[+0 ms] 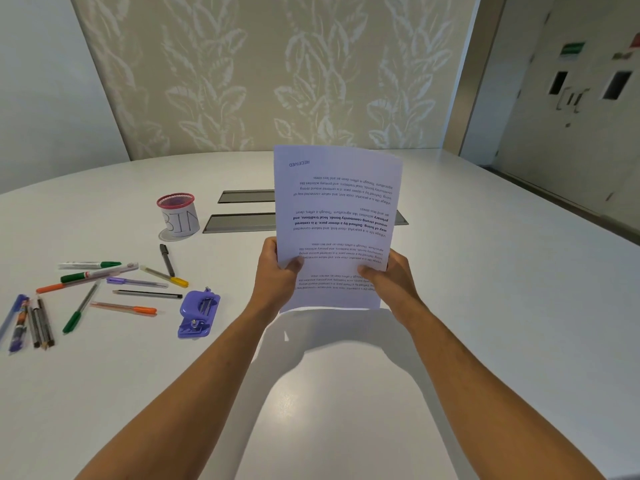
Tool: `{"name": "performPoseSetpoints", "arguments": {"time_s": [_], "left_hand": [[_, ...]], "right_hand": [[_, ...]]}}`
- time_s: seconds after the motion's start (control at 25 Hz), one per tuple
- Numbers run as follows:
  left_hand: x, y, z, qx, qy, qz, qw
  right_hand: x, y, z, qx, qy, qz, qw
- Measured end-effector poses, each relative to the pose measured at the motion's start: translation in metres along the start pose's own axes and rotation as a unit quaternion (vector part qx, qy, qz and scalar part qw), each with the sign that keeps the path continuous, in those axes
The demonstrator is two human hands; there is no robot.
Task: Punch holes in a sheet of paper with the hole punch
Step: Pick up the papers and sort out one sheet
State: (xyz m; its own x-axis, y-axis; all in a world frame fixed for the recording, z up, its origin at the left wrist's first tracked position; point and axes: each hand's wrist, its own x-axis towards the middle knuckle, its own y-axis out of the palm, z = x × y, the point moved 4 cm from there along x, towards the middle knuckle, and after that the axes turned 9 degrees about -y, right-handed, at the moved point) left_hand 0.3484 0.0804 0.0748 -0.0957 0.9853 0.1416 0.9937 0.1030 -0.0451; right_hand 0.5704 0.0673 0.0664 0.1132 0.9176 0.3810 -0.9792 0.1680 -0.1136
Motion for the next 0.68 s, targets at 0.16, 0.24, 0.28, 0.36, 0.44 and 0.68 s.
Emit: {"name": "performPoseSetpoints", "arguments": {"time_s": [0.16,0.24,0.28,0.36,0.44,0.68], "left_hand": [[0.003,0.003,-0.013,-0.068,0.006,0.012,0.998],[0.004,0.007,-0.015,-0.117,-0.011,0.008,0.993],[0.005,0.008,-0.015,-0.138,-0.022,0.002,0.99],[0.005,0.014,-0.015,-0.18,-0.048,-0.007,0.983],[0.002,0.022,-0.013,-0.213,-0.067,-0.005,0.975],[-0.01,0.036,-0.01,-0.244,-0.049,0.086,0.965]], "right_hand": [[0.001,-0.008,-0.002,0.041,0.023,-0.033,0.998],[-0.006,-0.01,-0.012,0.114,0.096,-0.083,0.985],[-0.011,-0.01,-0.019,0.165,0.133,-0.112,0.971],[-0.022,-0.001,-0.03,0.289,0.167,-0.12,0.935],[-0.03,0.014,-0.029,0.385,0.156,-0.09,0.905],[-0.019,0.017,-0.017,0.389,0.081,-0.118,0.91]]}}
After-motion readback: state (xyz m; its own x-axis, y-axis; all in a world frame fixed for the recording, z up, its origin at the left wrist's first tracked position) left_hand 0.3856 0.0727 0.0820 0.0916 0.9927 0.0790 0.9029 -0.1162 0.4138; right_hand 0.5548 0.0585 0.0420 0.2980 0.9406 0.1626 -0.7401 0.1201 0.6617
